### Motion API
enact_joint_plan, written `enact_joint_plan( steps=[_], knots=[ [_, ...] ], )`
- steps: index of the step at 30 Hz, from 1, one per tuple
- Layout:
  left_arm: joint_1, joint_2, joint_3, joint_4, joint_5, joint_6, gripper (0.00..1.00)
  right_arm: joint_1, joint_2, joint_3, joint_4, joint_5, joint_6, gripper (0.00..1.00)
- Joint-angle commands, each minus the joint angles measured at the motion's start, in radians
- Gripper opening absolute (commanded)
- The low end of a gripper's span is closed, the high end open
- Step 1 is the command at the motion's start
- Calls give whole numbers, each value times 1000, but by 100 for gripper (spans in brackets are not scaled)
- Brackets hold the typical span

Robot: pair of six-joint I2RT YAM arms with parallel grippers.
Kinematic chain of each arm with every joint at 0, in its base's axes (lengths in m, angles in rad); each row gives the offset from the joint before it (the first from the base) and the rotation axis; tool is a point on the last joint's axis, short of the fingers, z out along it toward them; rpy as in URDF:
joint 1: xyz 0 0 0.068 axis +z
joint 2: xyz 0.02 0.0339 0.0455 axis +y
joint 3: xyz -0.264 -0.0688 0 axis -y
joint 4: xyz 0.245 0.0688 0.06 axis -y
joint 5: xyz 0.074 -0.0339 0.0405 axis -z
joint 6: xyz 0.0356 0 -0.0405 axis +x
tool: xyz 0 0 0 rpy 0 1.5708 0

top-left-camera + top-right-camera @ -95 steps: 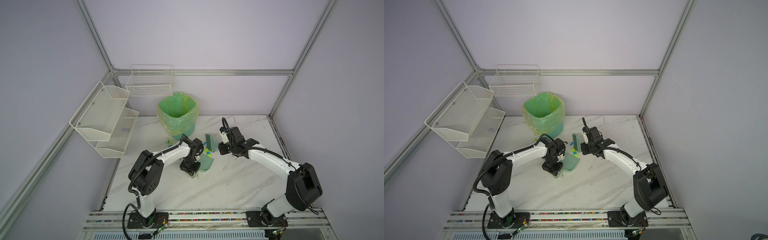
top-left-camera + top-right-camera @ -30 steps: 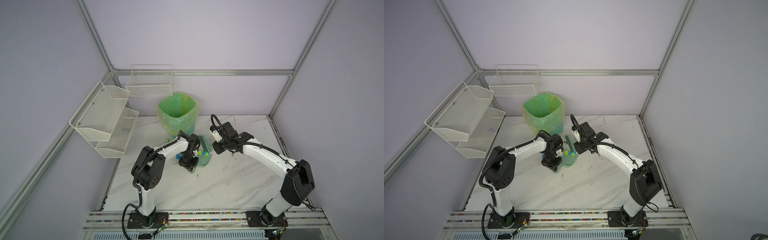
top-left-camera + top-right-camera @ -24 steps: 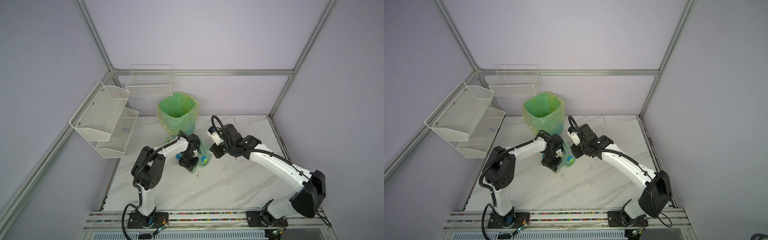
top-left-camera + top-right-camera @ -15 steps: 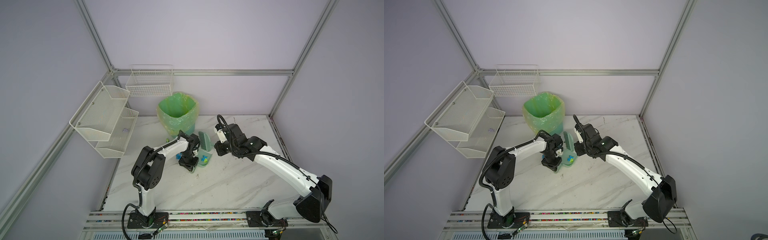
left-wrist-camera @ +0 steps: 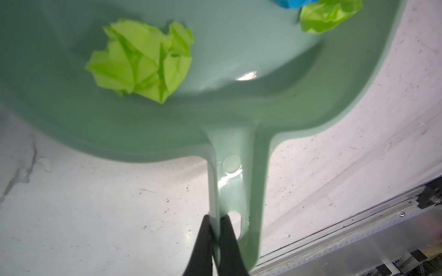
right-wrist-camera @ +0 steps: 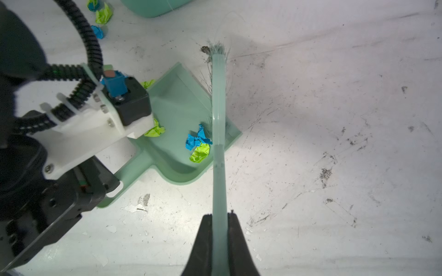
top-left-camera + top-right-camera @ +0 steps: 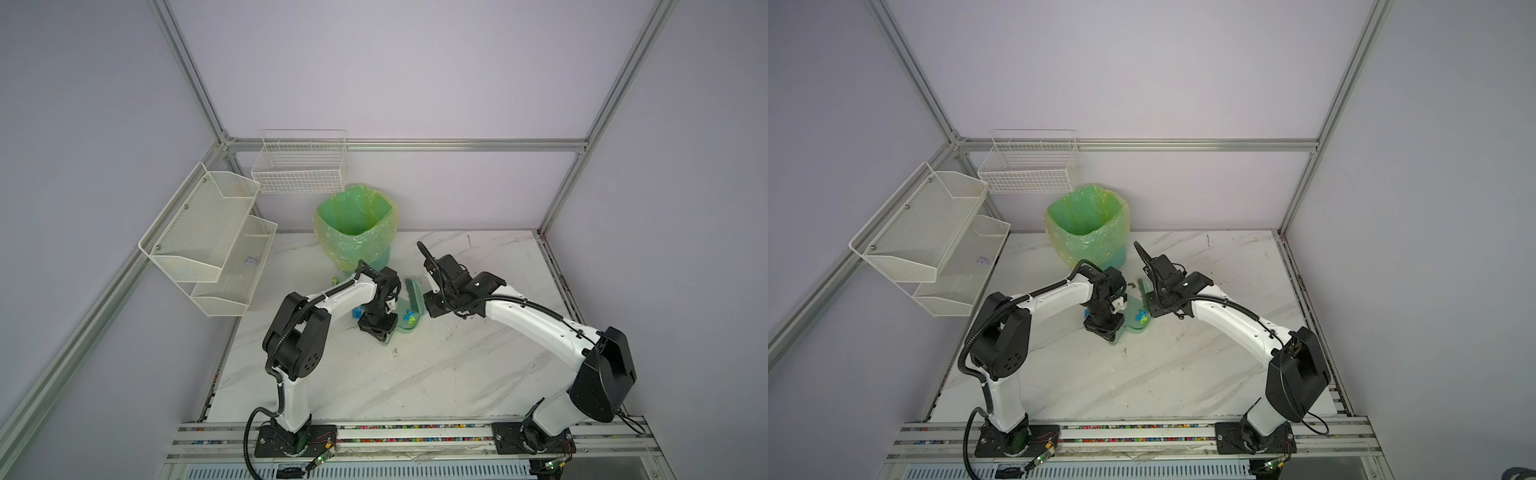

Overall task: Sweep away the paper scraps from the table
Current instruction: 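Lift the loaded dustpan toward the bin with the left while the right raises the brush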

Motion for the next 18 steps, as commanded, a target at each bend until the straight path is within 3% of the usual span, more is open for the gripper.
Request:
enact_joint_plan(
  steps=[1,6,14,18],
  knots=[
    [4,-37,58,8,10,22,0,16,-88,-36,26,-88,40,0],
    [4,-44,68,8,0,18,0,16,-171,-87,102,-150,79,0],
    [1,-92,103,15,-14,-16,0,10,-222,-92,55,122,201,0],
    [1,-113,136,0,-44,-30,0,-82,-223,-100,67,121,192,0]
  ],
)
